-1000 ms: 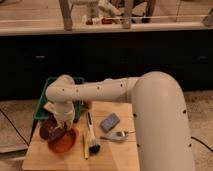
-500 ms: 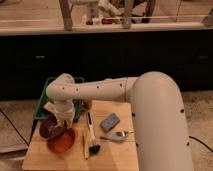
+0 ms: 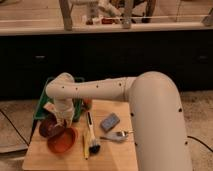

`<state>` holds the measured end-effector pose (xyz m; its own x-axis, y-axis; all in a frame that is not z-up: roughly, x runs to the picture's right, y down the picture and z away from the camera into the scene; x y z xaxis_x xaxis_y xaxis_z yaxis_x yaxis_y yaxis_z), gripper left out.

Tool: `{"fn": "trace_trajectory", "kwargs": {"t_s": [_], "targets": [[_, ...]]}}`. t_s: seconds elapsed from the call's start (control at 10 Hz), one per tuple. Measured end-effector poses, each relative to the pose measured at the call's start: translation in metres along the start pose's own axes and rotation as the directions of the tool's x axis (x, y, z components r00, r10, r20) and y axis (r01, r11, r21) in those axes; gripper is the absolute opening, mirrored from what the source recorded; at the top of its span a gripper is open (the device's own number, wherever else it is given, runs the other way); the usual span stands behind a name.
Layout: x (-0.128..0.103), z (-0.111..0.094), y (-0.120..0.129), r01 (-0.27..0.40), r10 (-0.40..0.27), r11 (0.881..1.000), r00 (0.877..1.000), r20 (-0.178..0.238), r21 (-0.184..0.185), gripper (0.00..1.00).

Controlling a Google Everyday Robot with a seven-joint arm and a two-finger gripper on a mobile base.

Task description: Stack bowls on top of each other

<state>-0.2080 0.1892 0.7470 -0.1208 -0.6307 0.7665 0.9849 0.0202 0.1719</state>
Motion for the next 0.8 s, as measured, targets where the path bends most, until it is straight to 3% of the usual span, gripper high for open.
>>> {"fn": "trace_trajectory", "kwargs": {"t_s": [0.2,0.8], "targets": [[-0.001,0.000,0.000,-0.002,0.002,1.000,1.000,0.001,-0.001,0.00],[-0.011,-0.002,0.009,-0.023,0.023,1.000,1.000,0.002,0.007,0.00]]}}
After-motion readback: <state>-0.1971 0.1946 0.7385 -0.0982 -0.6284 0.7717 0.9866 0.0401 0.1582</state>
